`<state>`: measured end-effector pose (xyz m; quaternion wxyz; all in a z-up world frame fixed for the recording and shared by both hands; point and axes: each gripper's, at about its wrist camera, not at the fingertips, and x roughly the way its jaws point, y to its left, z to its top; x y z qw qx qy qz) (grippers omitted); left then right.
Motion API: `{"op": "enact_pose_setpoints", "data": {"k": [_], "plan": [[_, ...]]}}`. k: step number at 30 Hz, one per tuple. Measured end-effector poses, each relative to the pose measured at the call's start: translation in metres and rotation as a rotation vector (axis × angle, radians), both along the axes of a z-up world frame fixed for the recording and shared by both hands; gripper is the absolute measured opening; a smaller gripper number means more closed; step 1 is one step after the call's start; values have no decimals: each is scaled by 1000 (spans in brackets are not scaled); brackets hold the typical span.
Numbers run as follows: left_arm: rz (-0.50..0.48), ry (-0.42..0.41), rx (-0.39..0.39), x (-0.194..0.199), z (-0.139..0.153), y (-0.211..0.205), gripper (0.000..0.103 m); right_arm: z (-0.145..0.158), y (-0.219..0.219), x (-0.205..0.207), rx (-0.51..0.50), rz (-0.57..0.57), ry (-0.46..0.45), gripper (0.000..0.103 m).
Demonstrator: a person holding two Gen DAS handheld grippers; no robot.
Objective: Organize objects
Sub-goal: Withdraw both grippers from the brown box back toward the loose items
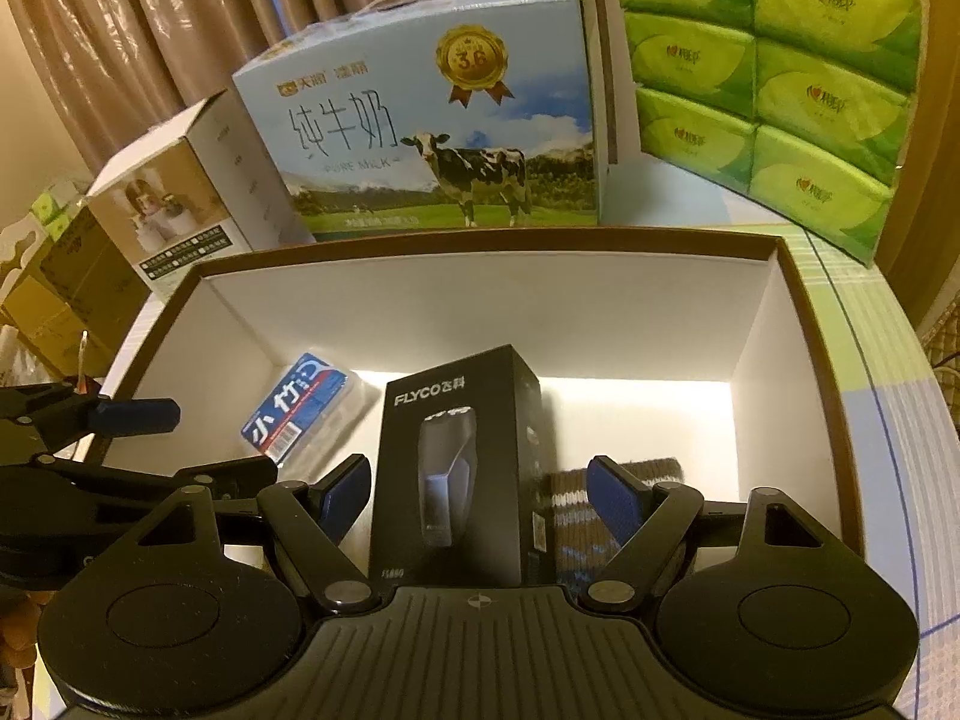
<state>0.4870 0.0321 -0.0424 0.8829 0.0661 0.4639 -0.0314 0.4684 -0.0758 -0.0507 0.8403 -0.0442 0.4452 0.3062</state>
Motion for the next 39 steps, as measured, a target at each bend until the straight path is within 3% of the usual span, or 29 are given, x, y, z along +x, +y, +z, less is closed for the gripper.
{"op": "enact_pose_setpoints", "data": {"k": [21,31,39], "plan": [[94,-106,-160,-108,54,18,73,49,-52,-87,94,13,-73,77],[140,-130,-182,-159,69,29,73,59,-66,-123,107,49,-92,78],[174,-101,-176,-193,63,41,73,53,-75,-146,94,71,-79,78]]}}
